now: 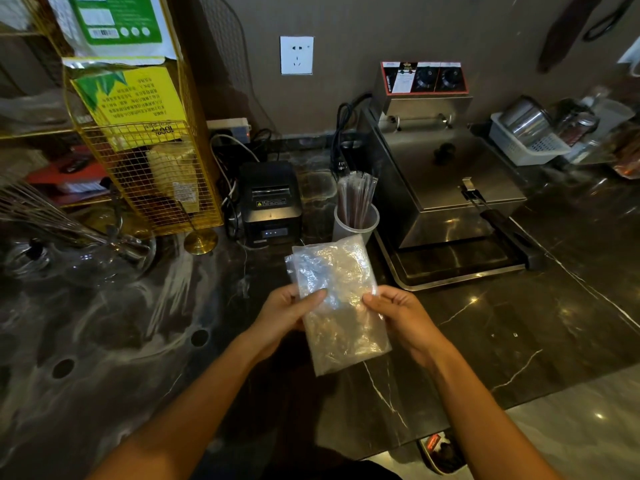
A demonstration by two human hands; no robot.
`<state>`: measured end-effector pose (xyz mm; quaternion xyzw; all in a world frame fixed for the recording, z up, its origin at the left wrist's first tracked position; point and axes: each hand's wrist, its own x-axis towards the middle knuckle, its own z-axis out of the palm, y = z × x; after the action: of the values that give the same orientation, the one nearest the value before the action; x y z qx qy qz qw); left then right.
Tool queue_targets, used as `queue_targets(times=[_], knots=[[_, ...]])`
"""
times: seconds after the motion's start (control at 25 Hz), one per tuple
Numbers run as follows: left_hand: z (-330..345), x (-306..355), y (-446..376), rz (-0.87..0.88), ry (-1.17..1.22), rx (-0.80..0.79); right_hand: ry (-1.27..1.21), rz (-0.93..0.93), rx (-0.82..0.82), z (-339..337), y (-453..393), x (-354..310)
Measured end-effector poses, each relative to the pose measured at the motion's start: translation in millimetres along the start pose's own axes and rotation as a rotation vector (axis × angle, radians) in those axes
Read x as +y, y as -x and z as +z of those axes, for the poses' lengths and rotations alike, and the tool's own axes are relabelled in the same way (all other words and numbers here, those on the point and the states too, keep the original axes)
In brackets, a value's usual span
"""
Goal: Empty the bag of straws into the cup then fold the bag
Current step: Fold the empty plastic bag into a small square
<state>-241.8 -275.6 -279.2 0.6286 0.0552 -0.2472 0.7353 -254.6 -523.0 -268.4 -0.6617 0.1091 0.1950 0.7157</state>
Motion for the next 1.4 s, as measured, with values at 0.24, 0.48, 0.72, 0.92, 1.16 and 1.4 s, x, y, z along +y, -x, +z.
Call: queue_targets(times=[0.24, 0.48, 0.72, 0.92, 1.16, 1.4], knots=[[-2, 7, -2, 0.046, -0.023, 0.02, 0.02, 0.067, 0.019, 2, 1, 7], [-7, -5, 1, -0.09, -0.086, -0.05, -0.018, 0.058, 0.1, -2, -2, 12], [-10, -2, 2, -0.024, -0.145, -0.006, 0.0, 0.116, 0.057, -1, -3, 13], [-14, -3, 1, 0.012, -0.148, -0.001, -0.026, 0.112, 0.074, 0, -2, 13], [-17, -6, 0, -0.025, -0.108, -0.009, 0.018, 0.127, 0.063, 3, -4, 11], [-20, -6, 1, -0.022, -0.107, -0.023, -0.087, 0.103, 0.04, -3, 0, 9]])
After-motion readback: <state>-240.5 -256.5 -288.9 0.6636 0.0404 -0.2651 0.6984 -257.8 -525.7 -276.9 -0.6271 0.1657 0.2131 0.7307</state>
